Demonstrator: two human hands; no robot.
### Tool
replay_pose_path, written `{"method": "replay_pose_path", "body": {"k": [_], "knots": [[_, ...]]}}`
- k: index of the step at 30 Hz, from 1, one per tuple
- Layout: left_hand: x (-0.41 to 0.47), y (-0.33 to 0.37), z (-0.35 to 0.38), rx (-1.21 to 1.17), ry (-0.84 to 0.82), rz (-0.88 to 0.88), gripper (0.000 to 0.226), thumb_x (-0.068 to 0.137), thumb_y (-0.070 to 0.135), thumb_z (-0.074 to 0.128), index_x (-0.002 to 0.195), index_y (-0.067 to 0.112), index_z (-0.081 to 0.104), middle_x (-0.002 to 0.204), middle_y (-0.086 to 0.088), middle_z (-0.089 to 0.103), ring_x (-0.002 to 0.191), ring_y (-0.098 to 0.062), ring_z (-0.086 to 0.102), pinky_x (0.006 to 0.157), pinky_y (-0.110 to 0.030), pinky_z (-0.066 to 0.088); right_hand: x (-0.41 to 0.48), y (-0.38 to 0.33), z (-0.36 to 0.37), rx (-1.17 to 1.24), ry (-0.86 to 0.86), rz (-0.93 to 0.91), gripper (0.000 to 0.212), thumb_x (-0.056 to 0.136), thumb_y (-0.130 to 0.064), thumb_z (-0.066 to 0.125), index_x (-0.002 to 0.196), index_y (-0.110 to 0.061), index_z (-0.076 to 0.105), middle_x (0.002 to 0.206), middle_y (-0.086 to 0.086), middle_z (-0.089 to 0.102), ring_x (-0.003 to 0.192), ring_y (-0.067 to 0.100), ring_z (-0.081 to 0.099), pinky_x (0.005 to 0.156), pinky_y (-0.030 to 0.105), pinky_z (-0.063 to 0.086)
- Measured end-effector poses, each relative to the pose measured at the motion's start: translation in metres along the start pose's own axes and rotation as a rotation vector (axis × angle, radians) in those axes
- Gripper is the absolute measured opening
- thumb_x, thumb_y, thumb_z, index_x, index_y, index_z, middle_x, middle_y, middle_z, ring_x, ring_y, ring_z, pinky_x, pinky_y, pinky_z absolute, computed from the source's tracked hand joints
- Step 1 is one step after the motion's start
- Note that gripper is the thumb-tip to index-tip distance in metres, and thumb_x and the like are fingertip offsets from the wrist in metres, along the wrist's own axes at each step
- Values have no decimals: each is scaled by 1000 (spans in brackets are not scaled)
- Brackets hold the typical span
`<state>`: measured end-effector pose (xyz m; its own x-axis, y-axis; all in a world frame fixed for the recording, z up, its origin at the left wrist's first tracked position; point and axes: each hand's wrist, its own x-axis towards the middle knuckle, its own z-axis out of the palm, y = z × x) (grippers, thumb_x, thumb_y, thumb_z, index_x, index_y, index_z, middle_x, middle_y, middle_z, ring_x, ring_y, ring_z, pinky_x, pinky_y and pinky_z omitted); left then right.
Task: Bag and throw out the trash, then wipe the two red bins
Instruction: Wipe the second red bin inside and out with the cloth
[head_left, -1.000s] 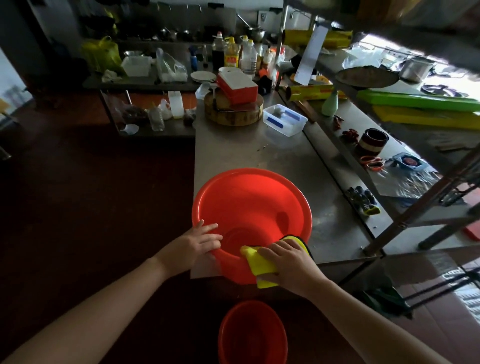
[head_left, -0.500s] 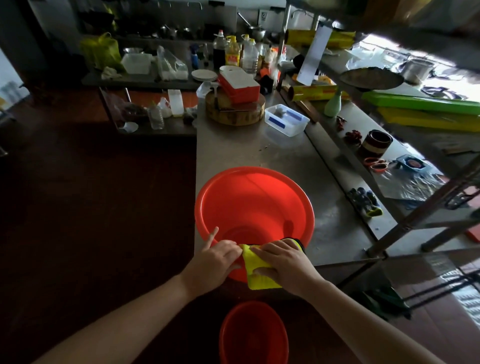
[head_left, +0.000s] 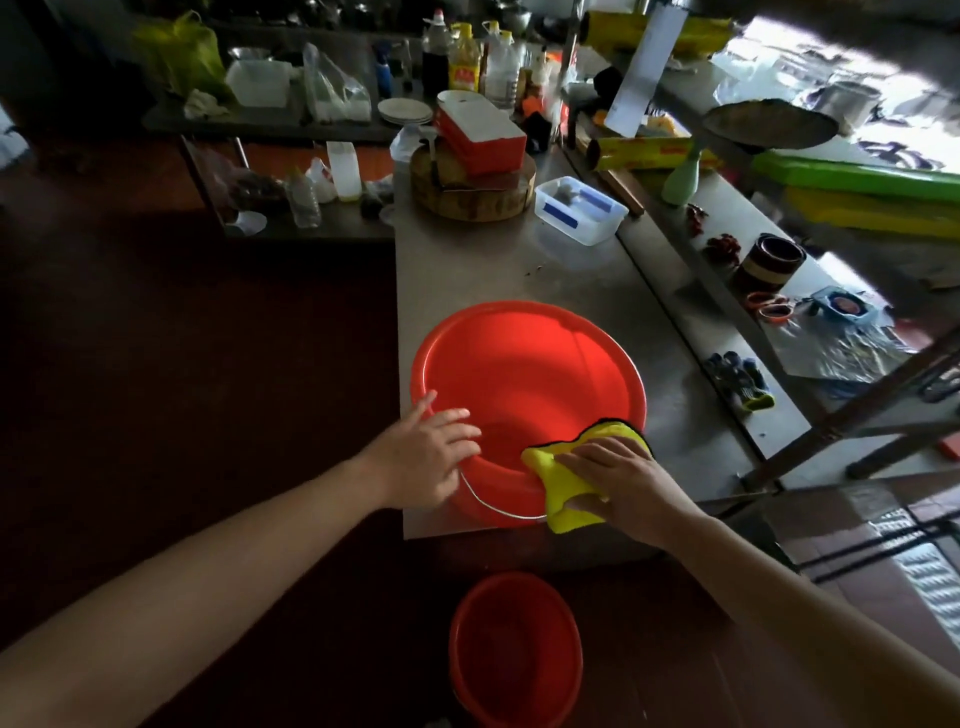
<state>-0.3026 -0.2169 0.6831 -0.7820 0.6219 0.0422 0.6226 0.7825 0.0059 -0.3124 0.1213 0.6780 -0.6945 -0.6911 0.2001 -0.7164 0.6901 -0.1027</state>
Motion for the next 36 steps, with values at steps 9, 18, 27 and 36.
{"method": "replay_pose_path", "body": {"k": [9,18,27,36], "knots": [[6,37,18,-155,-25,-48,34,102,30,52,135,20,58,135,7,62,142,-18,40,122,-63,3,13,-7,4,-10,-139,-83,70,88,-73,55,140,-26,59,123,-7,68,110,19,65,96,39,51],[16,-25,3,-95,-129,-311,48,100,25,49,146,35,45,166,2,21,156,-22,2,125,-51,10,23,45,-15,-20,-189,-91,70,82,-66,67,138,-23,62,123,-2,68,115,25,63,106,40,46],[48,6,7,-623,69,-911,91,99,29,55,159,16,-12,168,-6,-8,155,-25,-2,125,-48,17,33,28,0,-91,-389,-75,85,80,-92,26,153,-47,32,136,-14,61,123,18,59,107,40,37],[54,51,31,-136,-17,-433,63,101,55,16,145,27,49,161,-1,35,155,-23,8,121,-57,-13,28,27,-4,-47,-362,-78,86,83,-91,22,154,-43,32,140,-14,59,127,17,57,107,39,37]]}}
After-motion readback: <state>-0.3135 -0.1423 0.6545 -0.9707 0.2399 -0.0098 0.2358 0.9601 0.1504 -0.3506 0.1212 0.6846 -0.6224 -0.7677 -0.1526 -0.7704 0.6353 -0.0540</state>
